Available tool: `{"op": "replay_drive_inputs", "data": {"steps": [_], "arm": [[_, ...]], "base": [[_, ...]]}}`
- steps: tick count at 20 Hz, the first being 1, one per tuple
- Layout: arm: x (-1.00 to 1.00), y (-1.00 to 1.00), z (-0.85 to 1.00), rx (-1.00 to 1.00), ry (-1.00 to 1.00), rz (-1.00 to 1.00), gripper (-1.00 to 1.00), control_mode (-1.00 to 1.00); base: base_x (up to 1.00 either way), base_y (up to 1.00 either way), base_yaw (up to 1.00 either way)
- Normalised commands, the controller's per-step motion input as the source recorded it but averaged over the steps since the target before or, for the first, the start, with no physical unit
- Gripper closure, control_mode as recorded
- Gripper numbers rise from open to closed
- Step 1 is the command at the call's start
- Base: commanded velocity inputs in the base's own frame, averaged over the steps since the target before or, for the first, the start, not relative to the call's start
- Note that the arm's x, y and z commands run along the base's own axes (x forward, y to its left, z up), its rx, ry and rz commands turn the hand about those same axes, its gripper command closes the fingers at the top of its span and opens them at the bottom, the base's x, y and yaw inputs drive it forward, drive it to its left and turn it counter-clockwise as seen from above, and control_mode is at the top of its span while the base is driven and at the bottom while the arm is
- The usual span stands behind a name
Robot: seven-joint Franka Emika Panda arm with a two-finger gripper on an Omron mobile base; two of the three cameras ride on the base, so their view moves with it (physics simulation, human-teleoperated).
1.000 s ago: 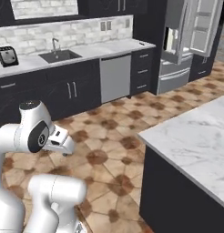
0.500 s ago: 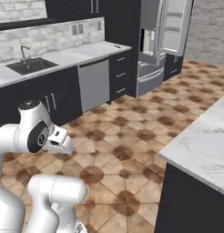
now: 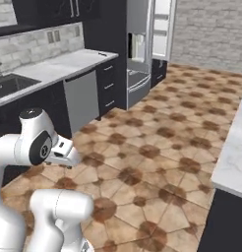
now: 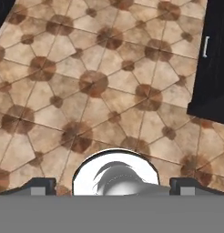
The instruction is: Retrieve the butter from the fridge and place it on a plate on the dining table. Then retrieve the butter knife by the fridge and place it near the plate.
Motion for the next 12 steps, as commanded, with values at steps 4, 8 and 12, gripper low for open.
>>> {"op": "replay_drive_inputs", "data": {"steps": [4,8,12], "arm": [[0.00,0.00,0.00,0.00,0.00,0.00,-1.00,1.00],[0.00,0.00,0.00,0.00,0.00,0.00,-1.00,1.00],[0.00,0.00,0.00,0.00,0.00,0.00,-1.00,1.00]], "base": [[1.00,1.00,-0.34],[1.00,1.00,-0.16],[1.00,0.98,-0.03]]}}
